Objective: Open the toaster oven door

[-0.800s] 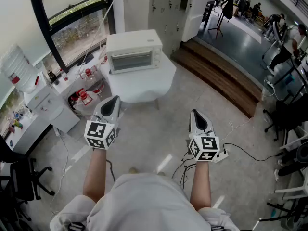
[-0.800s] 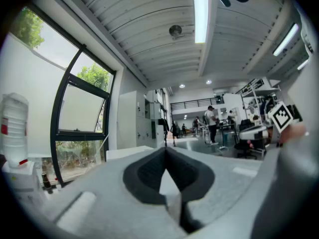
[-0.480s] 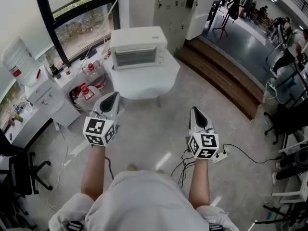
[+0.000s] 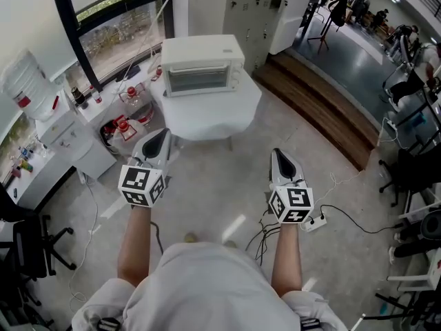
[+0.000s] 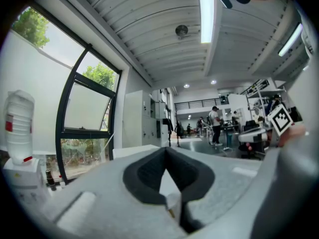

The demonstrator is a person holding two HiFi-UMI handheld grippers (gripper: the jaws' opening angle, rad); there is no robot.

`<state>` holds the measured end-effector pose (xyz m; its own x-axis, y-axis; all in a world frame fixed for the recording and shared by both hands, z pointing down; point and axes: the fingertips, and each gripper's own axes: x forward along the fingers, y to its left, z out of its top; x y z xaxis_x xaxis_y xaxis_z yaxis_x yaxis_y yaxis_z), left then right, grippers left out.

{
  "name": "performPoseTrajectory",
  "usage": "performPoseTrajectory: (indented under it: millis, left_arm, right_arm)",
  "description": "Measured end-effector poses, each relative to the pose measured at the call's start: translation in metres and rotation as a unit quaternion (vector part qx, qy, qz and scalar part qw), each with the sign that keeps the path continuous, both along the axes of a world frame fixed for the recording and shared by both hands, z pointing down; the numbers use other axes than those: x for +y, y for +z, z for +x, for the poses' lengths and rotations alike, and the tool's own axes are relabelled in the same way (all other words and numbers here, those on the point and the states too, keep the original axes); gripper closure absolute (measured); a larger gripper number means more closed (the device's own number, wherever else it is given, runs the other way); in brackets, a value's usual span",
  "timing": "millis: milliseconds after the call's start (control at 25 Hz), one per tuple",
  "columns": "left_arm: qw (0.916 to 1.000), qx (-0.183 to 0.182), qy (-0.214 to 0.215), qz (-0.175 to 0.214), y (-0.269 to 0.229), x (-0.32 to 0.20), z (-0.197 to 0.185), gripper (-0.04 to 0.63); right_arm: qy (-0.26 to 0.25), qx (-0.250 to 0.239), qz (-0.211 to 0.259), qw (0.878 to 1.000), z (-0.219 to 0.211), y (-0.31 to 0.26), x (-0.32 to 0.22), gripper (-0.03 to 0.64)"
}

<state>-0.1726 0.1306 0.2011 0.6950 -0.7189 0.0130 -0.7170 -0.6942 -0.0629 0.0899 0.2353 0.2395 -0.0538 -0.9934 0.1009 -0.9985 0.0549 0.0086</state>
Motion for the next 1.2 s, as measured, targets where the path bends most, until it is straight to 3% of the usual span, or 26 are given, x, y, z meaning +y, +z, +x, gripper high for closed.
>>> performPoseTrajectory:
  millis: [400,640,960,1200]
  left_arm:
    - [0.9998,-0.002,0.017,0.005,-0.001,-0.02,-0.055,0.597]
    - [0.9994,-0.008,0.034,0.001,0.007,-0.034,-0.068,0.597]
    - [0.9991,0.012,0.037,-0.018,0.021,-0.078,-0.044,0.597]
    - [0.999,0.002,0.029,-0.033,0.039,-0.134,-0.005,0.597]
  right_arm:
    - [0.006,0.015,0.0,1.0,-0.056,0.0,-0.027,0.615]
    - [0.022,0.009,-0.003,1.0,-0.075,0.005,-0.034,0.615]
    - [0.022,0.011,0.003,1.0,-0.051,0.011,-0.076,0.615]
    - [0.006,0.005,-0.005,1.0,-0.01,0.023,-0.138,0.615]
